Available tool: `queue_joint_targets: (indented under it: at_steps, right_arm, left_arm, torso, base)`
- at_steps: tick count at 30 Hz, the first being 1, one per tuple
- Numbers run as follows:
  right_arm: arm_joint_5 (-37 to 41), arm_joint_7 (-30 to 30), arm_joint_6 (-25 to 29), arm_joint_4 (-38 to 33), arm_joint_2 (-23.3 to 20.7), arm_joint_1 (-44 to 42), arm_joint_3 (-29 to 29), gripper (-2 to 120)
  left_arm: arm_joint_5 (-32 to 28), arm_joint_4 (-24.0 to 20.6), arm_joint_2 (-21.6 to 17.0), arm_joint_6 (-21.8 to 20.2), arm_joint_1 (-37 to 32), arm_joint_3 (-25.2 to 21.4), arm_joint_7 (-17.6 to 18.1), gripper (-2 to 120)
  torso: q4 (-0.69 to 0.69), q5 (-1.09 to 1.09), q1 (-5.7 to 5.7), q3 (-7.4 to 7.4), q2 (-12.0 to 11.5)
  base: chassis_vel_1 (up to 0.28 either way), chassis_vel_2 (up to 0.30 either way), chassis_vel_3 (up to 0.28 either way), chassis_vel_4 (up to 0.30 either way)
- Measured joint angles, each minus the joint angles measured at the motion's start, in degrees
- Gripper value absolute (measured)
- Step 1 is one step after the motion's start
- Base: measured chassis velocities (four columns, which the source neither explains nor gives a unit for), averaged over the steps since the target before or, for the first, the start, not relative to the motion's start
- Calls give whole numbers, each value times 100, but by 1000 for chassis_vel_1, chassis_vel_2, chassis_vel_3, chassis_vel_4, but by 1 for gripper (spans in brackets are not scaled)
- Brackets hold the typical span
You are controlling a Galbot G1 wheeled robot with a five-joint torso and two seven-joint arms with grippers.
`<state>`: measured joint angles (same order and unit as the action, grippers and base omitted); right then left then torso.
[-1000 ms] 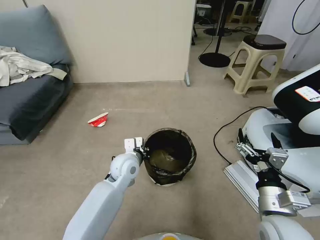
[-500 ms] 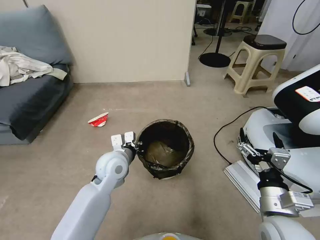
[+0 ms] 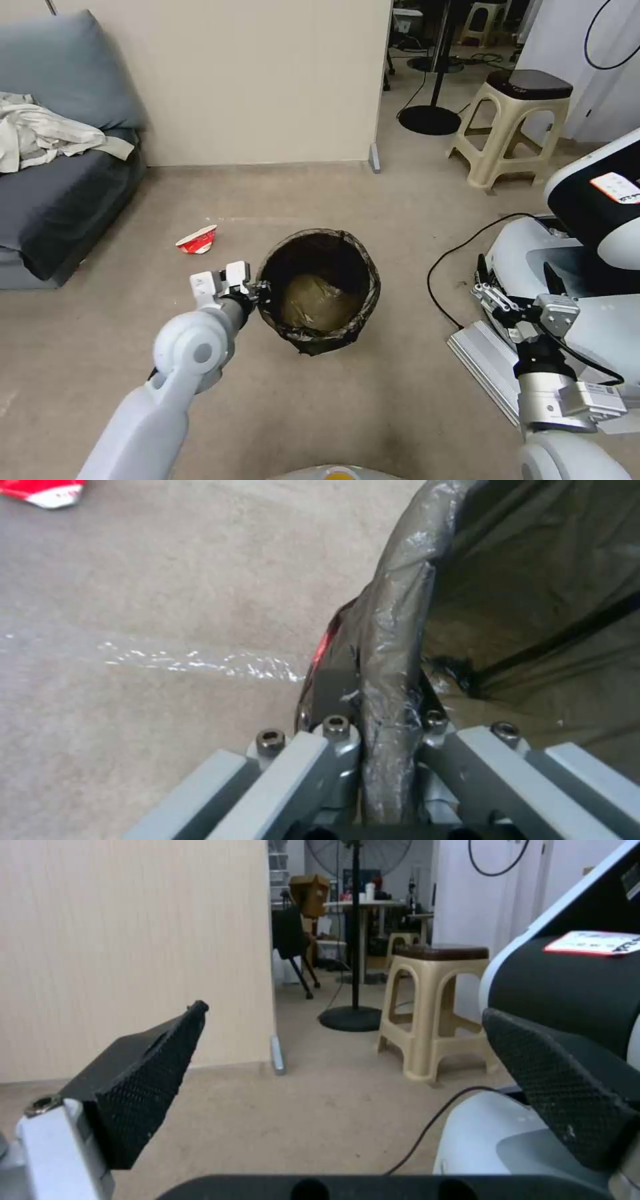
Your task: Pick up the trash can from the floor.
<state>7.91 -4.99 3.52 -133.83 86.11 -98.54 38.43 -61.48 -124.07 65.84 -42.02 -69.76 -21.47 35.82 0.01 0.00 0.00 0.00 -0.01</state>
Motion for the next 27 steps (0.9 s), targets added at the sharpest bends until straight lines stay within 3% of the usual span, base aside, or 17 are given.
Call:
queue_joint_targets:
  at_steps: [13, 27]
  right_arm:
    - [11, 9, -3, 2, -32, 18, -30, 100]
    - [12, 22, -25, -23, 3, 29, -48, 100]
  left_arm:
    - [2, -270, -150, 0, -300, -349, -136, 1]
    - [14, -300, -157, 2, -336, -337, -144, 1]
  torso:
    - [-1, 0, 0, 0, 1]
    - [-1, 0, 0, 0, 0]
  base:
    - [0, 0, 0, 0]
    - [0, 0, 0, 0]
